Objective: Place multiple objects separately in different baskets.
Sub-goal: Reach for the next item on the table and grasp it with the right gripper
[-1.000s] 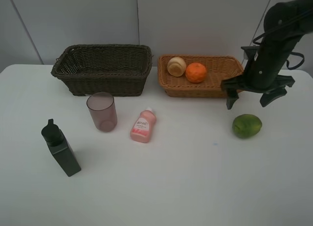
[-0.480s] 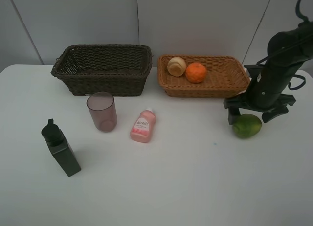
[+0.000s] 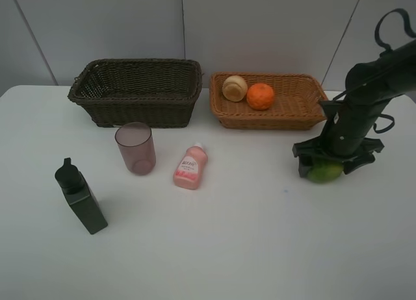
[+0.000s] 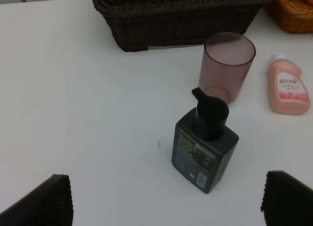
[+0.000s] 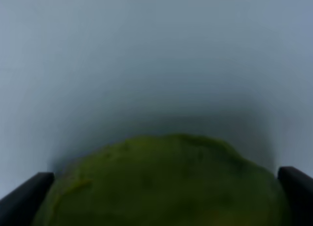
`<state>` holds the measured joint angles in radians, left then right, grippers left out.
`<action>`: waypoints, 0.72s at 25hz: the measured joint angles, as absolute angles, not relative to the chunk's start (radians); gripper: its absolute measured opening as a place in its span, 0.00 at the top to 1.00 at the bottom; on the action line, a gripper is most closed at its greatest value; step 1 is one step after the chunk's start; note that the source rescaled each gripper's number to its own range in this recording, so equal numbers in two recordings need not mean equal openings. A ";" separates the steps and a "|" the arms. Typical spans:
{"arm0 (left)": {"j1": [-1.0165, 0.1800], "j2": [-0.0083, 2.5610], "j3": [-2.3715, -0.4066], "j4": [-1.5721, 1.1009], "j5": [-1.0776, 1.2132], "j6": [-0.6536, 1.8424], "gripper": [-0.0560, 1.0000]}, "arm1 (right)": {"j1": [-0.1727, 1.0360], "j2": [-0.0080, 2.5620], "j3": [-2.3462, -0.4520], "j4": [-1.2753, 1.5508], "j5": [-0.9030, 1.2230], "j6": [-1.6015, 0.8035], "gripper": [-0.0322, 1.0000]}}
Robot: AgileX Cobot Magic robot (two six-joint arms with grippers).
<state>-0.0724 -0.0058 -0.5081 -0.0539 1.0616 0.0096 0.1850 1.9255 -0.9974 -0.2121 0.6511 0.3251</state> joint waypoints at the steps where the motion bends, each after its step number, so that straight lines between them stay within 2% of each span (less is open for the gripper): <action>1: -0.072 -0.006 -0.508 -0.054 1.062 0.010 0.00 | 0.185 1.928 -0.997 -0.212 0.651 0.325 0.09; 3: -0.072 -0.006 -0.508 -0.054 1.062 0.010 0.00 | 0.185 1.929 -0.997 -0.211 0.650 0.325 0.12; 6: -0.072 -0.006 -0.508 -0.054 1.062 0.010 0.00 | 0.185 1.930 -0.997 -0.211 0.648 0.325 0.35; 18: -0.072 -0.006 -0.508 -0.054 1.062 0.010 0.00 | 0.185 1.930 -0.997 -0.211 0.647 0.325 0.35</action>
